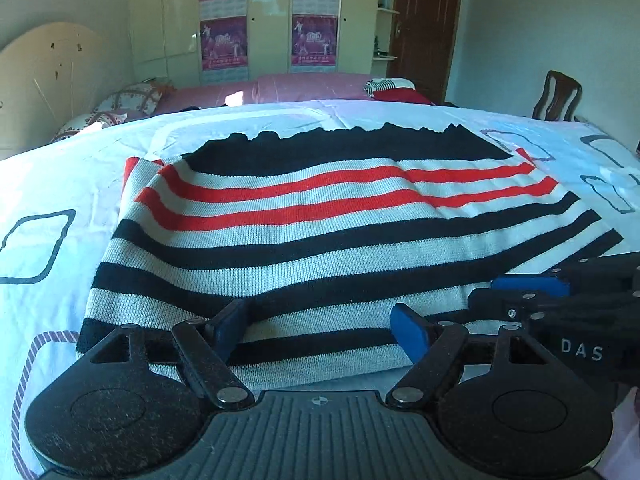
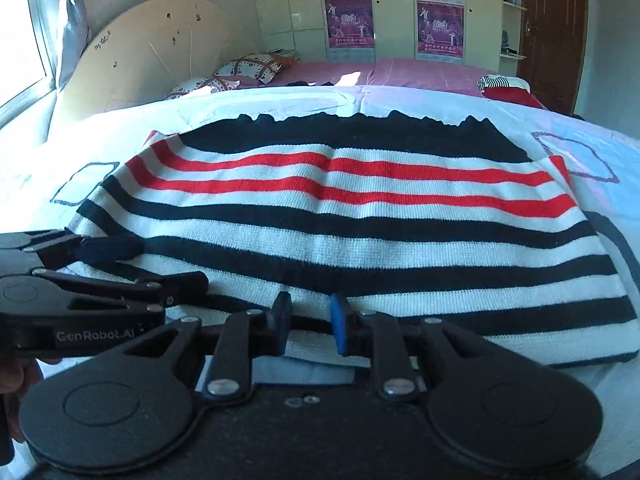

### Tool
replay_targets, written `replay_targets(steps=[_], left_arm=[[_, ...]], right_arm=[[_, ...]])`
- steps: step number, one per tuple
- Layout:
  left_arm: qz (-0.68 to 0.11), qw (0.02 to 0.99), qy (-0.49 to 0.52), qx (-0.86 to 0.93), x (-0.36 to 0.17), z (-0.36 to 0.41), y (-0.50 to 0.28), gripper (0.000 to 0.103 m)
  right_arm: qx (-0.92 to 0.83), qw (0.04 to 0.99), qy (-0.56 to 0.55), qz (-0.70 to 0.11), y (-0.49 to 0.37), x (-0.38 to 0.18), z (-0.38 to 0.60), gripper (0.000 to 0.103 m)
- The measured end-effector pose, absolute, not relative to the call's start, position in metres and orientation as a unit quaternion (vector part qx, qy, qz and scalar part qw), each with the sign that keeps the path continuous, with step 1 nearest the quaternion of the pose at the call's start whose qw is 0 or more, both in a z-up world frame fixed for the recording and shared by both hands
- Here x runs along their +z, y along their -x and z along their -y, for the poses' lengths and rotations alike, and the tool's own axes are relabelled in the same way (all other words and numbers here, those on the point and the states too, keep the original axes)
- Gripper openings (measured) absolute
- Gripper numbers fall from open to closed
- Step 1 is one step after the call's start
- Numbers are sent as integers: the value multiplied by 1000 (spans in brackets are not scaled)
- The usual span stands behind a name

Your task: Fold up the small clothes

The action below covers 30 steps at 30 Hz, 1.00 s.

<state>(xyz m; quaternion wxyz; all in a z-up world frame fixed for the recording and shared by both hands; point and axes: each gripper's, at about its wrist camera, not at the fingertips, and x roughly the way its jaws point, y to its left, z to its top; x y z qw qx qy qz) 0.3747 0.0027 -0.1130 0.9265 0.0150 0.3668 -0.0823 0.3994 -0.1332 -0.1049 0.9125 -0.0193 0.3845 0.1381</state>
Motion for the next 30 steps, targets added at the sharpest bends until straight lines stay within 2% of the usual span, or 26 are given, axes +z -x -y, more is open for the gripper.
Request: replay_targets(steps=[3, 5, 9, 14, 15, 18, 27, 28, 29, 30], left_arm=[[-341, 939, -11, -54, -104, -20, -368, 78], [-362, 931, 9, -43, -111, -37, -373, 78], [-365, 929, 4, -56, -114, -52, -369, 78], [-361, 932, 17, -37, -114, -72, -360, 77], [-361, 932, 14, -37, -114, -73, -359, 77], [-362, 931, 6, -35, -116, -72, -360, 78], [-370, 929, 6, -21, -116, -67, -367, 78], [-371, 928, 7, -19, -115, -66, -367, 78], [-371, 928, 9, -17, -113, -65, -367, 78], [-372, 928, 9, -15, -113, -64, -367, 78]], right_arm=[[139, 915, 0, -378, -398, -95, 140, 22], [130, 916, -5, -379, -404, -95, 147, 22], [124, 911, 2, -394, -408, -102, 174, 11], [30, 922, -13, -387, -396, -99, 255, 8], [18, 921, -21, -389, -394, -101, 272, 0], [23, 917, -58, -395, -389, -105, 306, 0], [23, 913, -64, -403, -390, -97, 306, 0], [18, 915, -72, -397, -387, -91, 306, 5], [14, 919, -73, -387, -385, -86, 305, 20], [15, 924, -71, -376, -383, -81, 304, 23]])
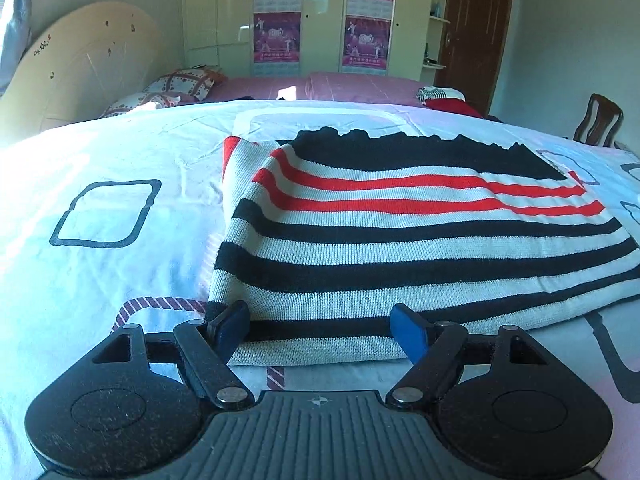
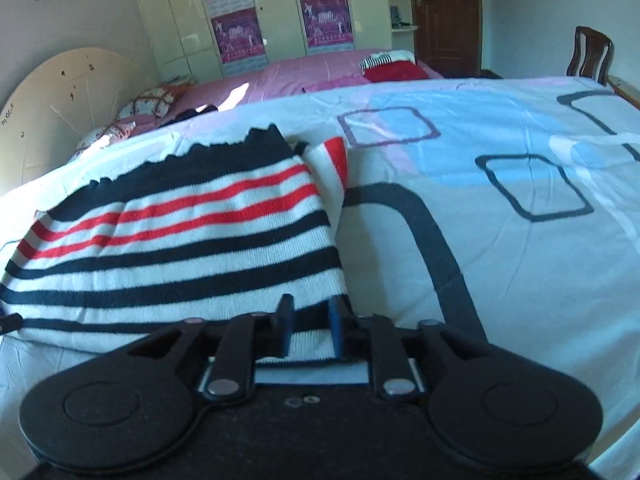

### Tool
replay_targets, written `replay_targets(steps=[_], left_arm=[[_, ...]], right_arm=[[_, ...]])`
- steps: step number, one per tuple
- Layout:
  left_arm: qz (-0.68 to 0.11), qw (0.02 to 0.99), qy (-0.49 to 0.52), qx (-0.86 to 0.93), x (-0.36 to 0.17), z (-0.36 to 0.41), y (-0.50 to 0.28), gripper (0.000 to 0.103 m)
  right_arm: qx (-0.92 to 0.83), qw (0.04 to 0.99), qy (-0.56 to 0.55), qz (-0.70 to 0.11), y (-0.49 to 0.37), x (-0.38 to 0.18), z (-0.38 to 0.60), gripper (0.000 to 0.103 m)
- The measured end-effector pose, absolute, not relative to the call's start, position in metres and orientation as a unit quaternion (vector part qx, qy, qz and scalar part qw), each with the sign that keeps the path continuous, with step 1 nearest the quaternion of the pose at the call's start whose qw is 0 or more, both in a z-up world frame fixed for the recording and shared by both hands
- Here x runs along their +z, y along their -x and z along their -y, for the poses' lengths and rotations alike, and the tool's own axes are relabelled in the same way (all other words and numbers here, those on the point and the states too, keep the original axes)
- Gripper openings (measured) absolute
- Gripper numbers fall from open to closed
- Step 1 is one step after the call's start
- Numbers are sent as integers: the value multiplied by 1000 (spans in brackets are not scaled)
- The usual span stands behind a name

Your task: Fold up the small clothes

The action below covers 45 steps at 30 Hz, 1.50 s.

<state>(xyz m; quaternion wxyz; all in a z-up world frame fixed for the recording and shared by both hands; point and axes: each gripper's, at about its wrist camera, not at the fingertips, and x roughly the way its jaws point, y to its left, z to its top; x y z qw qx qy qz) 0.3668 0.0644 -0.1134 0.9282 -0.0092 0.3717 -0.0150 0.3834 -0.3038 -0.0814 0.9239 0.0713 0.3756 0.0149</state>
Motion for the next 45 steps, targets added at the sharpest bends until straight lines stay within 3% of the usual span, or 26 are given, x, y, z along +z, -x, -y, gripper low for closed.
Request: replay_targets(steps=[2, 11, 23, 25, 27, 29, 35, 37, 38, 39, 41, 45], left_arm=[[-371, 928, 9, -12, -116, -63, -368, 78], [-370, 929, 7, -12, -120, -63, -368, 78], [-374, 927, -3, -18, -111, -65, -364, 78], [-353, 935, -12, -17, -101, -65, -361, 78], [-326, 945, -20, -1, -91, -71, -364, 78], [-325, 946, 4, 3, -88, -86, -378, 78], [-383, 921, 67, -11, -118, -121, -421, 77], [-379, 921, 91, -18, -126, -128, -421, 67], [-373, 922, 100, -24, -126, -130, -420, 50], [-367, 922, 118, -35, -126, -132, -419, 33], [-354, 927, 123, -25, -122, -134, -415, 22], [-356, 921, 155, -30, -134, -151, -416, 23]], right_arm=[[18, 923, -68, -377, -386, -81, 300, 24], [22, 913, -51, -403, -391, -103, 307, 10], [36, 908, -56, -414, -390, -99, 313, 9], [37, 915, -47, -400, -387, -88, 308, 15], [29, 930, -29, -364, -385, -77, 304, 34], [19, 936, -37, -350, -395, -71, 309, 41], [12, 921, -59, -384, -435, -86, 319, 35], [18, 916, -47, -398, -440, -94, 316, 26], [27, 916, -45, -399, -440, -95, 315, 9], [23, 918, -39, -395, -439, -95, 313, 7], [14, 924, -30, -381, -433, -89, 311, 6], [-10, 918, -38, -396, -433, -103, 318, 2]])
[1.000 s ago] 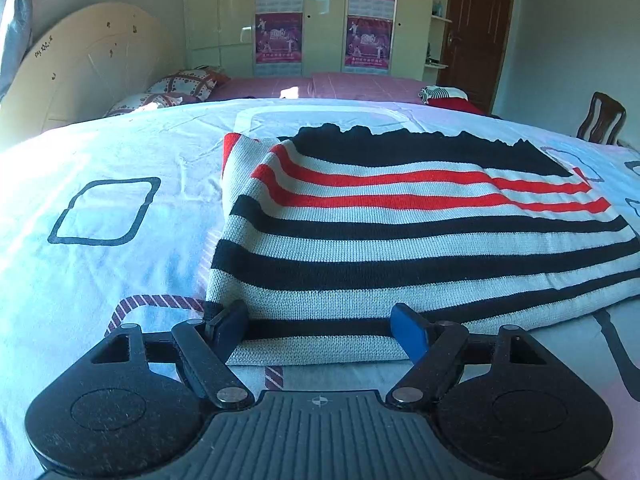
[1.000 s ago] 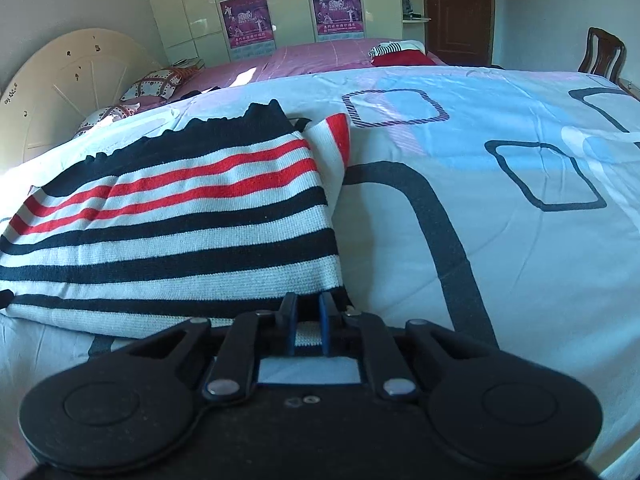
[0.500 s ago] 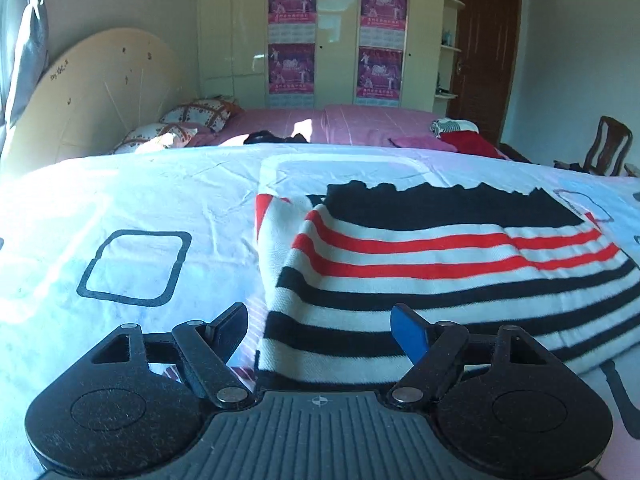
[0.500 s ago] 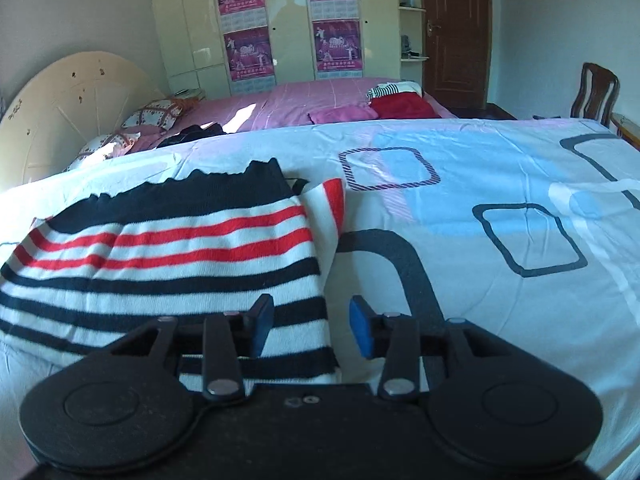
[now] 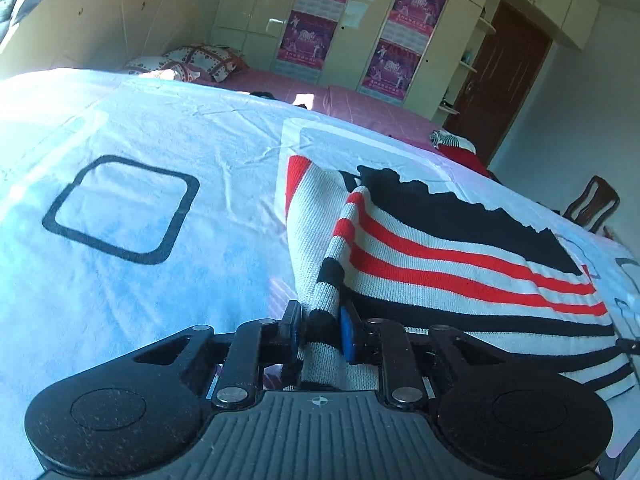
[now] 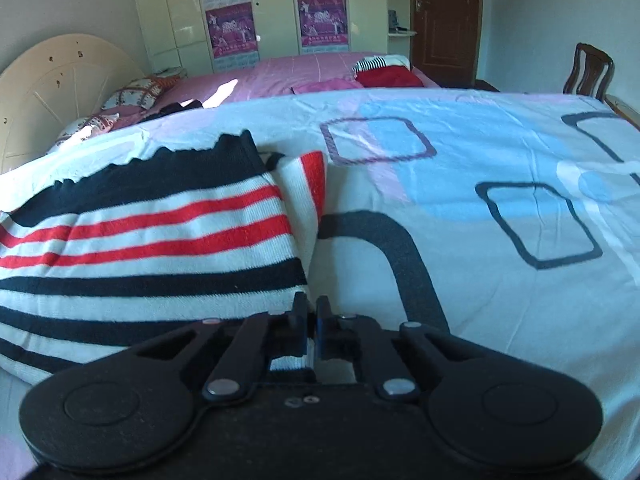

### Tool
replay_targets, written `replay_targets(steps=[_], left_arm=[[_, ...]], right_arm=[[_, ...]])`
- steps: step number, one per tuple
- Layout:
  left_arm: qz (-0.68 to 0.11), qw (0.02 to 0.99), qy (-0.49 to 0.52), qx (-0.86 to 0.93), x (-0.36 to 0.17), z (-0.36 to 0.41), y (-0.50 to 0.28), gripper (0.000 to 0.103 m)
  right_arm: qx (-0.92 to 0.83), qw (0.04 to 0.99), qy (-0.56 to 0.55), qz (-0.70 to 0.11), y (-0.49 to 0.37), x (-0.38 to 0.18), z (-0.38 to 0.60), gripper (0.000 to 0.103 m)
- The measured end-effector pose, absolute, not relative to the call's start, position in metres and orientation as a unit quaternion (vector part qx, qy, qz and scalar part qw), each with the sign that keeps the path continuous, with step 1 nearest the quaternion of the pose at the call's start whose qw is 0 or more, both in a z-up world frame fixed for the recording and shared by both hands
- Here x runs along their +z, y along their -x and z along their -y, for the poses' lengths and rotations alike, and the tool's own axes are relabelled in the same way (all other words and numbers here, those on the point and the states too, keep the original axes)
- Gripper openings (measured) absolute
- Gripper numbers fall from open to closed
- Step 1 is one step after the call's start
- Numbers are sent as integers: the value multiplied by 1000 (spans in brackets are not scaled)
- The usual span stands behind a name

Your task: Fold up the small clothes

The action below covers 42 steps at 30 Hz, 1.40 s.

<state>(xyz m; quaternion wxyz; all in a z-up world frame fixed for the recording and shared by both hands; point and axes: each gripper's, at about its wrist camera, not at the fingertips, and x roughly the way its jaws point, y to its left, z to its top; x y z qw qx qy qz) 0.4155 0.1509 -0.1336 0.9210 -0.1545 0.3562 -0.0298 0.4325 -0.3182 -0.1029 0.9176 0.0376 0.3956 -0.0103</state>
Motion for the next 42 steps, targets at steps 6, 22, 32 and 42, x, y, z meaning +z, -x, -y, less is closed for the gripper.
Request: replay_targets(steps=[6, 22, 32, 42], left_arm=[[-361, 928, 94, -3, -127, -144, -414, 70], [-354, 885, 295, -66, -123, -128, -333, 49], [-298, 817, 494, -14, -183, -133, -320, 46], [-258, 813, 522, -5, -192, -126, -357, 46]], right_arm=[[-14, 923, -47, -383, -424, -100, 327, 9], [41, 941, -72, -328, -366, -68, 299, 20], [75, 939, -50, -331, -348, -61, 275, 20], [85, 932, -72, -346, -370, -70, 257, 22]])
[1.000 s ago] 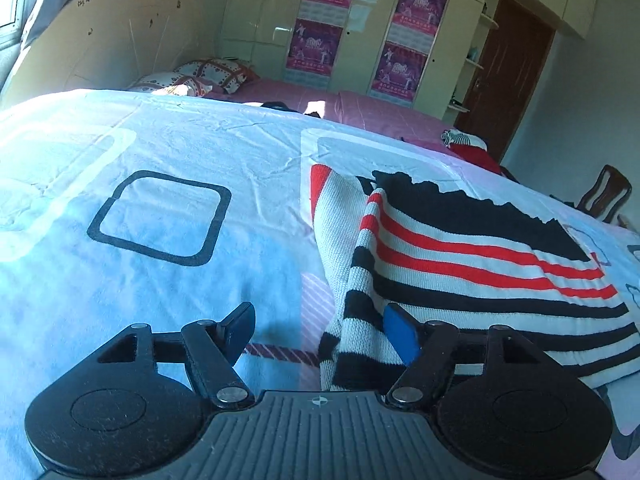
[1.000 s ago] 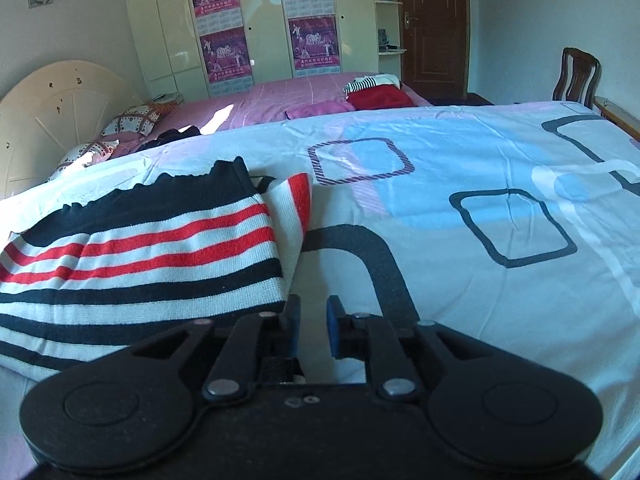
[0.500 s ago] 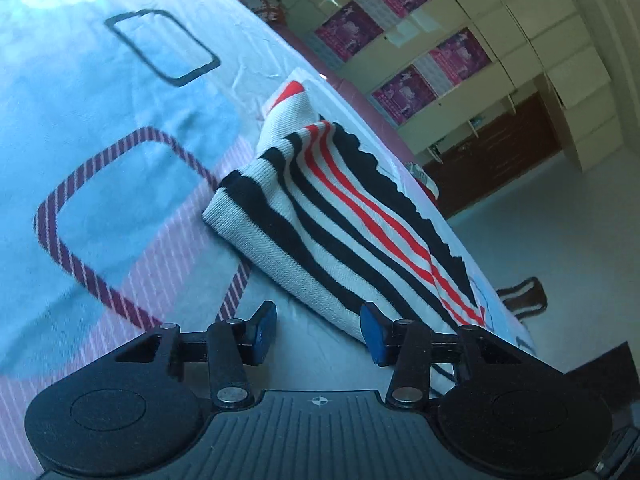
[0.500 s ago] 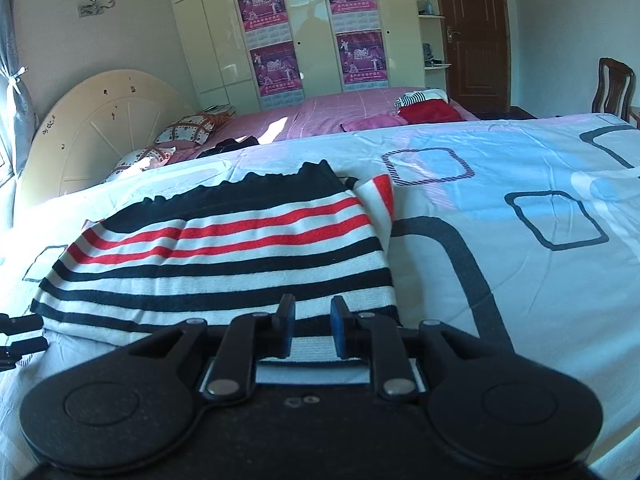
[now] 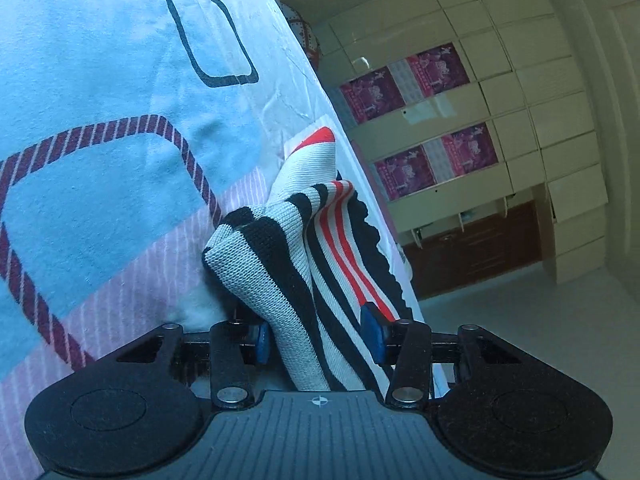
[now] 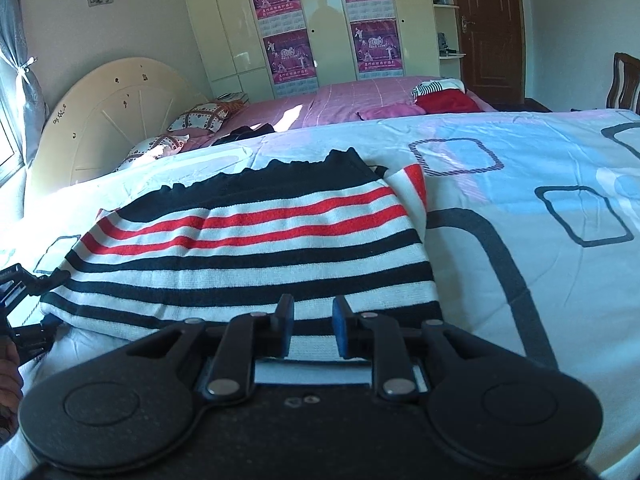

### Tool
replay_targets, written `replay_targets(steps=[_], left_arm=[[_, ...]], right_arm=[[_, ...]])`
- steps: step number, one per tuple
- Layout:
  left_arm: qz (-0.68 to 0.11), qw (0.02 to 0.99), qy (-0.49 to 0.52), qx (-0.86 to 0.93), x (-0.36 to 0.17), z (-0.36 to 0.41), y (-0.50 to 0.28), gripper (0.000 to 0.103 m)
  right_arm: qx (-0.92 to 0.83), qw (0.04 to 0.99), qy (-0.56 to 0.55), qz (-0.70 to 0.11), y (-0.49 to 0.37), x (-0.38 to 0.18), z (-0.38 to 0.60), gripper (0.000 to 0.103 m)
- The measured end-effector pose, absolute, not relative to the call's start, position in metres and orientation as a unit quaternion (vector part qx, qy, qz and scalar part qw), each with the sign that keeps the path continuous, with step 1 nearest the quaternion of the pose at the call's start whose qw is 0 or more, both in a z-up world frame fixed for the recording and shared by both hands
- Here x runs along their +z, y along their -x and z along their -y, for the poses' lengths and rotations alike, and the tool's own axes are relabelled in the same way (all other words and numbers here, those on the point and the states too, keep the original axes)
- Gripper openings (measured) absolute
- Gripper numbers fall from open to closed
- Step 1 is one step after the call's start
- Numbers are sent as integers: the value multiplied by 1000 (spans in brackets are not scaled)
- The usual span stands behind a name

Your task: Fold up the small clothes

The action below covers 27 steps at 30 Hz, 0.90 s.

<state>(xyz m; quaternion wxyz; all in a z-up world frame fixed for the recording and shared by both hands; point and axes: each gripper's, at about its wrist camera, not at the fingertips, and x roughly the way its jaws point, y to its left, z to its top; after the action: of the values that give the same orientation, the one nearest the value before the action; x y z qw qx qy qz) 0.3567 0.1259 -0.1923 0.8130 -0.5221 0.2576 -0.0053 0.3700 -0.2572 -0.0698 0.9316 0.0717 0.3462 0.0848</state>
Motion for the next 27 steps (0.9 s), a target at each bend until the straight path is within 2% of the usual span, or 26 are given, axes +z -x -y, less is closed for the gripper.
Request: replay_targets(steps=[4, 7, 9, 14, 16, 17, 20, 27], left_arm=[[-239, 813, 531, -5, -196, -124, -367, 46], [-231, 810, 539, -13, -198, -127, -372, 45], [-230, 810, 539, -16, -199, -129, -377, 45], [-228, 813, 536, -16, -199, -132, -384, 45], [-239, 818, 524, 0, -199, -130, -385, 32], [-244, 817, 523, 6, -201, -131, -385, 21], [-235, 821, 520, -5, -204, -132, -382, 16], [-219, 832, 510, 0, -205, -130, -376, 16]], right_arm=[[104, 928, -76, -350, -395, -69, 233, 22], [123, 926, -74, -350, -416, -66, 212, 15], [135, 923, -72, -353, -430, -67, 200, 7], [153, 916, -64, -365, -456, -78, 171, 3], [156, 915, -63, -367, -460, -81, 165, 3], [159, 914, -61, -369, -461, -83, 163, 3], [163, 913, -56, -371, -462, -84, 158, 3], [163, 905, -50, -390, -472, -96, 151, 2]])
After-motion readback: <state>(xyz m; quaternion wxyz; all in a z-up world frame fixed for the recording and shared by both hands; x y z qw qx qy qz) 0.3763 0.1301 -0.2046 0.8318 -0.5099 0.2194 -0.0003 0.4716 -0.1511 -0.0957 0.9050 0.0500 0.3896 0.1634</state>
